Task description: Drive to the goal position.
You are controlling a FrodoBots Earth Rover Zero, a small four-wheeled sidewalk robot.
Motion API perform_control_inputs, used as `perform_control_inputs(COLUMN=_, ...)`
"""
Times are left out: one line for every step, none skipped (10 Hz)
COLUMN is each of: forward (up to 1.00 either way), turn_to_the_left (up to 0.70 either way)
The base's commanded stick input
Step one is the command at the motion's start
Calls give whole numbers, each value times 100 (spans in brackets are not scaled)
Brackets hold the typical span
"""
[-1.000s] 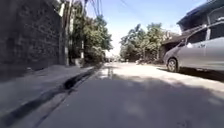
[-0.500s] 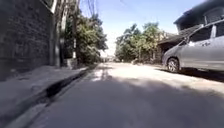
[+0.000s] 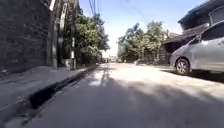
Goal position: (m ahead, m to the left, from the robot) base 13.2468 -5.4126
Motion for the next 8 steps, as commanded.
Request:
perform_control_inputs(forward=100, turn_to_the_left=0)
perform_control_inputs(forward=100, turn_to_the_left=0)
perform_control_inputs(forward=100, turn_to_the_left=0)
perform_control_inputs(forward=100, turn_to_the_left=0)
perform_control_inputs(forward=100, turn_to_the_left=0)
perform_control_inputs(forward=100, turn_to_the_left=0)
perform_control_inputs(forward=100, turn_to_the_left=0)
perform_control_inputs(forward=100, turn_to_the_left=0)
